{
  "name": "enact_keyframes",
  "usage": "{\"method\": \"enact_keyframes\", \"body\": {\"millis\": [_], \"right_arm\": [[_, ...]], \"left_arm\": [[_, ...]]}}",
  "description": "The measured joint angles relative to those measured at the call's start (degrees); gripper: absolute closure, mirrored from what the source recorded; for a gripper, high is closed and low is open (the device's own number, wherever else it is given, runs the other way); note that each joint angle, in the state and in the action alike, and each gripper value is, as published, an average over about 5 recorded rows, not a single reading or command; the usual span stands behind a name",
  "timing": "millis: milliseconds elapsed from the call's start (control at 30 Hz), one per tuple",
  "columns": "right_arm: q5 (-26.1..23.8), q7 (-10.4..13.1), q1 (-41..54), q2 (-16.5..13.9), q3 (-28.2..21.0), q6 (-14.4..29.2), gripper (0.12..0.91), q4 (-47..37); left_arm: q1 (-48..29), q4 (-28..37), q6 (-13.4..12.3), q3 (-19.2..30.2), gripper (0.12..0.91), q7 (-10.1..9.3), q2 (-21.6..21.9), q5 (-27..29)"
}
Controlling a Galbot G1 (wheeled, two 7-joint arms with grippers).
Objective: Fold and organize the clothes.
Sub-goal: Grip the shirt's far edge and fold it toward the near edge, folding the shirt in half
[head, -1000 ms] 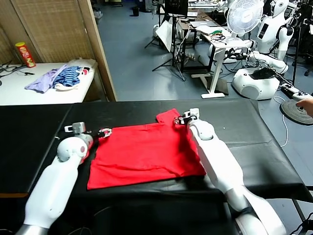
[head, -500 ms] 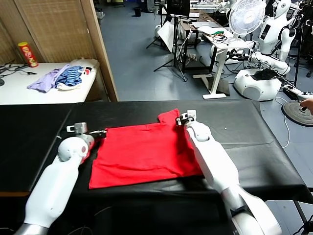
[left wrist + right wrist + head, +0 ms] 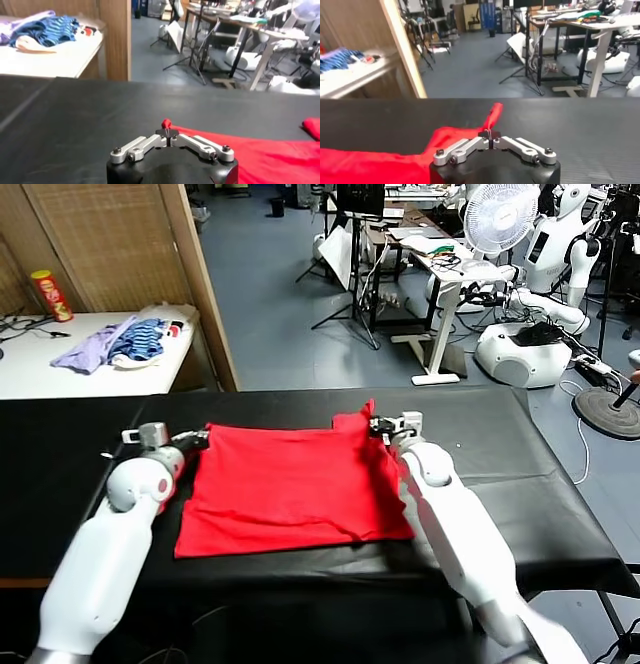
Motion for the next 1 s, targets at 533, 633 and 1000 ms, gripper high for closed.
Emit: {"method": "enact_keyframes", "body": {"millis": [533, 633, 1000], "right_arm": [[2.76, 2.87, -14.54, -8.85, 2.15, -5.32, 0.902, 17.29], [2.16, 3.35, -17.12, -9.98, 1.91, -6.73, 0.902, 20.5], [-0.8, 3.62, -22.03, -11.11, 1.43, -9.03, 0.902, 25.66]], "left_arm": [[20.02, -16.41, 1.63, -7.93, 0.904, 0.32, 2.14, 11.04], [23.51, -18.58, 1.43, -8.98, 0.904, 0.79, 1.73, 12.99], [32.3, -23.01, 0.03, -10.18, 0.904, 2.02, 0.14, 17.9]]}}
